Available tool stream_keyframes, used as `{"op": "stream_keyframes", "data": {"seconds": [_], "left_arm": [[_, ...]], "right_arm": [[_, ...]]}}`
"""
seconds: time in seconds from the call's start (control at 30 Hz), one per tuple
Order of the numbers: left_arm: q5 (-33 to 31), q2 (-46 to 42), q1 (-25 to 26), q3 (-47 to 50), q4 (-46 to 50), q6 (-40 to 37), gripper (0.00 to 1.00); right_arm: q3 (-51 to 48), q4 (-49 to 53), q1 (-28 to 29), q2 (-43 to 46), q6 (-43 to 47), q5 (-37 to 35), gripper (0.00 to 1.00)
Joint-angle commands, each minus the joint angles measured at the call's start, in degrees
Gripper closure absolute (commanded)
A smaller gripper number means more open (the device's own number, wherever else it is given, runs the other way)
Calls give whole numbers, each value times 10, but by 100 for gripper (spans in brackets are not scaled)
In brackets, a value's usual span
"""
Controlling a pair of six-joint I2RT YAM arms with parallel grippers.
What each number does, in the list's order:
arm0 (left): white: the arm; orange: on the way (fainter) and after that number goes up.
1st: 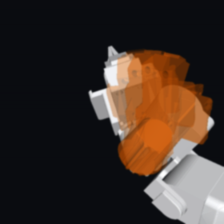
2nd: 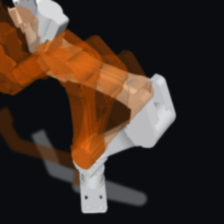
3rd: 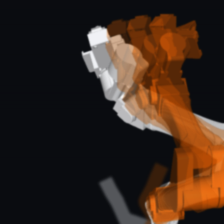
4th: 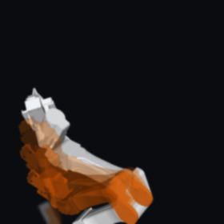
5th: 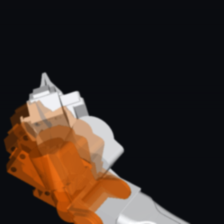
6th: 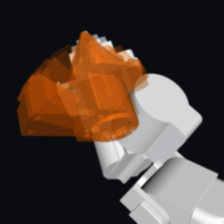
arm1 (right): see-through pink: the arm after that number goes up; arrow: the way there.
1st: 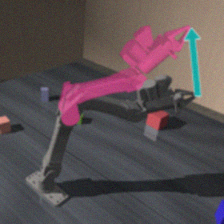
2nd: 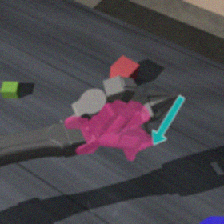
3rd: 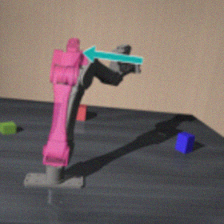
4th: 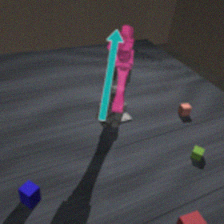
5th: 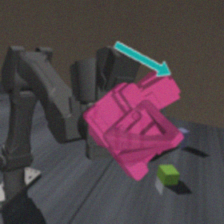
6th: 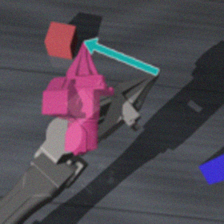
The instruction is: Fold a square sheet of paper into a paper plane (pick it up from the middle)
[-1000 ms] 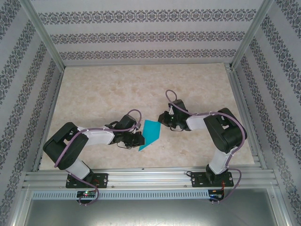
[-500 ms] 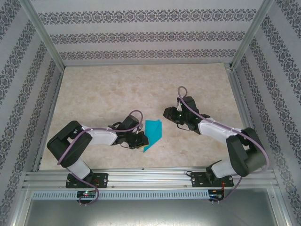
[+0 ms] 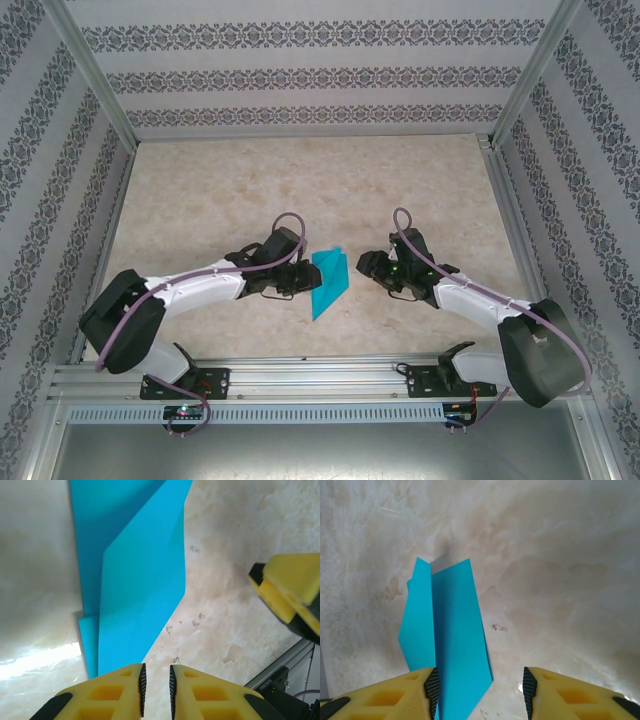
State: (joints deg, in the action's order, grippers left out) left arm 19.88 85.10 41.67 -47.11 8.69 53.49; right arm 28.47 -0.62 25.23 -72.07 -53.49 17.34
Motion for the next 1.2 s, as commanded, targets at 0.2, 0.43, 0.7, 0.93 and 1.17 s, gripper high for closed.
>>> {"op": "stream_keyframes", "data": {"seconds": [0.2, 0.43, 0.7, 0.93, 1.17], "left_arm": [[4, 58, -52, -73, 106, -106, 73], [37, 117, -52, -115, 103, -129, 73], [13, 159, -52, -145, 130, -140, 73], [12, 173, -53, -148, 130, -143, 72], [24, 188, -52, -149, 124, -140, 71]], "right_arm": [[-3, -16, 47, -27, -49, -10, 49], [7, -60, 67, -76, -61, 16, 51], [25, -85, 71, -113, -70, 31, 52], [33, -88, 74, -136, -72, 30, 53], [32, -92, 79, -152, -76, 30, 53]]}}
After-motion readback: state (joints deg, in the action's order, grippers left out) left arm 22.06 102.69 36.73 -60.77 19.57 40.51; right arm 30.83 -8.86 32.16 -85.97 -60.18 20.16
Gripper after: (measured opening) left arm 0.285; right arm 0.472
